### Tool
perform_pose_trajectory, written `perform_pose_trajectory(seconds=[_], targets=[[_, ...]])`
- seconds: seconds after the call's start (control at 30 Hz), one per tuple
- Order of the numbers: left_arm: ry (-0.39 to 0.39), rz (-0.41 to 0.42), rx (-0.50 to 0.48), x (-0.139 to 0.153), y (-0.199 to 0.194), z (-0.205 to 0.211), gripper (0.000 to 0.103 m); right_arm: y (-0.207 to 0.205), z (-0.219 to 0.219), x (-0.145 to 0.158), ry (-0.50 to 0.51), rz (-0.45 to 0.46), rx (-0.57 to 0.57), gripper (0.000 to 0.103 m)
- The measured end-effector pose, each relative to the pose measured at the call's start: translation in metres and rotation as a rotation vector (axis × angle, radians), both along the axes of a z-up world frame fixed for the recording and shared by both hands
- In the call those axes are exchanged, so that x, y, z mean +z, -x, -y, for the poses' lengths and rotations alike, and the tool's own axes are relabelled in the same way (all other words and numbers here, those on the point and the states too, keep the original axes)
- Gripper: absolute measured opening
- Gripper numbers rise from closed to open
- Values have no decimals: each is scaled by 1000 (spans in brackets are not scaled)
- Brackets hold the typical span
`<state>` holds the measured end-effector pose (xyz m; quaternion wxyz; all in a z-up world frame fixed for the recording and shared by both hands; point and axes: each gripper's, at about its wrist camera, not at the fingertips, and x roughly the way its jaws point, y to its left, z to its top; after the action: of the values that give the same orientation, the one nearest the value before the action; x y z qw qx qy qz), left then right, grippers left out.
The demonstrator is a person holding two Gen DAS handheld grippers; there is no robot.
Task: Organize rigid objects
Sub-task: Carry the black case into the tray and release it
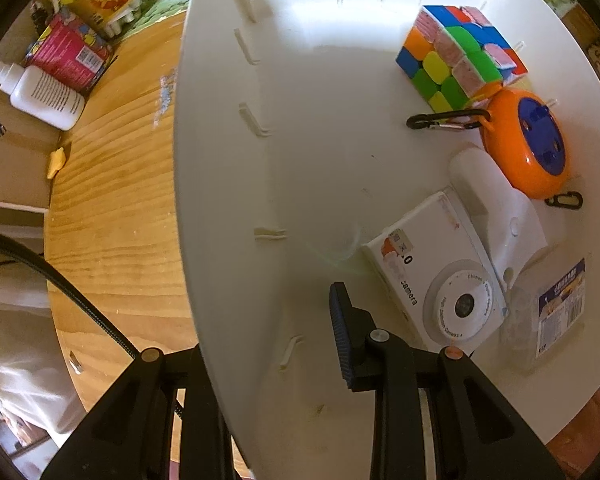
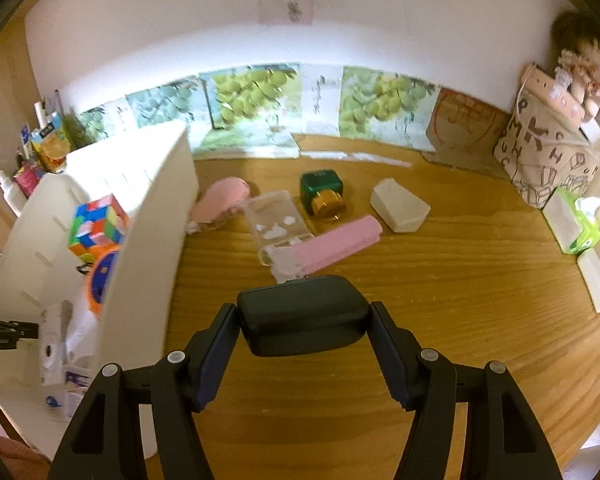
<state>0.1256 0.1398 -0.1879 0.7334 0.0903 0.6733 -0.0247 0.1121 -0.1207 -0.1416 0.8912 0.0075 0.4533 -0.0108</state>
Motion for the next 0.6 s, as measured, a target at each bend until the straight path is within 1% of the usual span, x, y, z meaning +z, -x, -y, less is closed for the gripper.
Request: perform_pose_trajectory(seconds=[0.3, 0.43, 0.6], targets=[[-6, -11, -67, 1, -2, 4, 30, 16, -32, 33, -44, 85, 40, 66], [-5, -23, -88, 1, -5, 6, 30, 20, -53, 47, -73, 122, 85, 66], [-7, -27, -112, 3, -7, 7, 31, 23, -82, 57, -70, 149, 159, 66]])
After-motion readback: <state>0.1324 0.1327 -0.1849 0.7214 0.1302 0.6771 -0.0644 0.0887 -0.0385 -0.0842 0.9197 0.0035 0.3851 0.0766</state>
